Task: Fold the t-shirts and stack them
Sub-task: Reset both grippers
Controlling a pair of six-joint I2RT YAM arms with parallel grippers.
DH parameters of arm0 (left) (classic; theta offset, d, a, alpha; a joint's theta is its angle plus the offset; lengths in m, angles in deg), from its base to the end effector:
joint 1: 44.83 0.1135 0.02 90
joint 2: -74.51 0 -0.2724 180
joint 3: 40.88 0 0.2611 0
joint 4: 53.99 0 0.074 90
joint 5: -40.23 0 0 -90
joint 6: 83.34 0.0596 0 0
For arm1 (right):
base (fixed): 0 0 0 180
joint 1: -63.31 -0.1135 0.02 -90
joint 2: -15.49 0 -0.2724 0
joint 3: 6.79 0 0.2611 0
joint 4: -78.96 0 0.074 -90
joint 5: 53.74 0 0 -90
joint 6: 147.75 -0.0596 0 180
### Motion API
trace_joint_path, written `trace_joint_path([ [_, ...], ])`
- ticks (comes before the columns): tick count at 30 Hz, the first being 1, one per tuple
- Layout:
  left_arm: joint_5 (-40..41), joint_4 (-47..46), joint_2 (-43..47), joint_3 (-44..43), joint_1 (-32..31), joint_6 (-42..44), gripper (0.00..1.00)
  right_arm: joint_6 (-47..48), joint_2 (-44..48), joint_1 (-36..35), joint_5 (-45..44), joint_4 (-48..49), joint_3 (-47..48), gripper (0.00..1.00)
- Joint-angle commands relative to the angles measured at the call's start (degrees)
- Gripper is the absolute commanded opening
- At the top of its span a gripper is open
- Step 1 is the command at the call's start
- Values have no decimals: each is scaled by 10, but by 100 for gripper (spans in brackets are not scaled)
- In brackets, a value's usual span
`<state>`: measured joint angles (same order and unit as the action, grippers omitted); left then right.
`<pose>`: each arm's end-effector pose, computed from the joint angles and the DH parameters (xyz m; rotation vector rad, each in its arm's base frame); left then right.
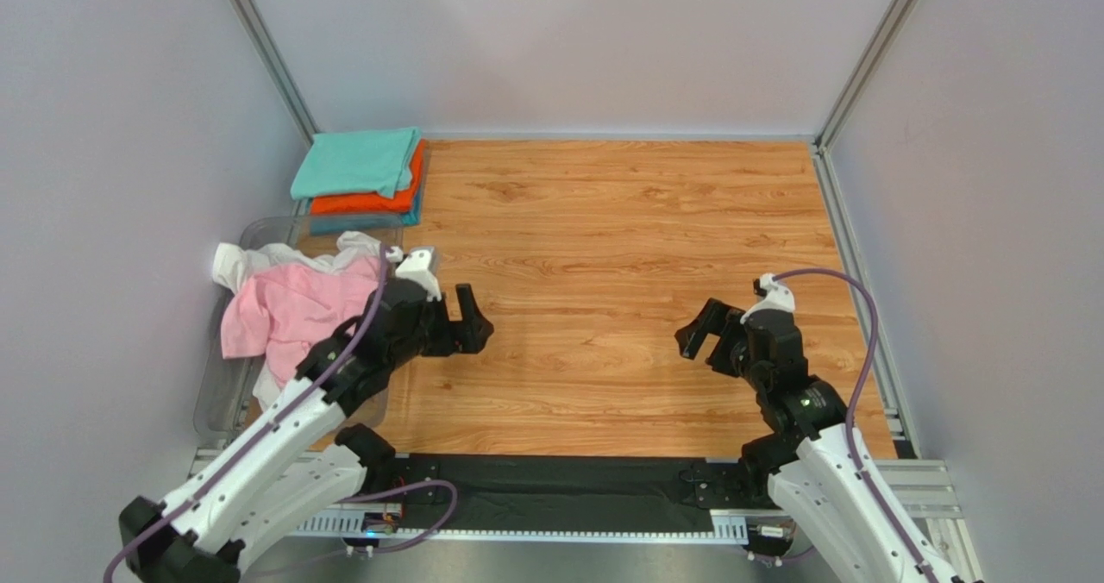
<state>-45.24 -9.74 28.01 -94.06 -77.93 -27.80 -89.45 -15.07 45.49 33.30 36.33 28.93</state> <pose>0.1681 -0.1039 0.2601 -0.0715 2.2813 -0.5497 0.1451 0.0434 0.1943 0.3011 2.2359 0.4133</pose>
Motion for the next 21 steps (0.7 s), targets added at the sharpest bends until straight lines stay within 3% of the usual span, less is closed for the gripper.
trace_joint_path([
  [1, 24, -14, 105, 71, -18, -66, 100, -16, 16, 1, 8, -1, -16, 100],
  [9, 34, 44, 228, 99, -22, -71, 100, -25, 66, 0, 10, 5, -41, 100],
  [21, 45, 53, 262, 106, -22, -61, 100, -32, 92, 1, 6, 2, -46, 100],
])
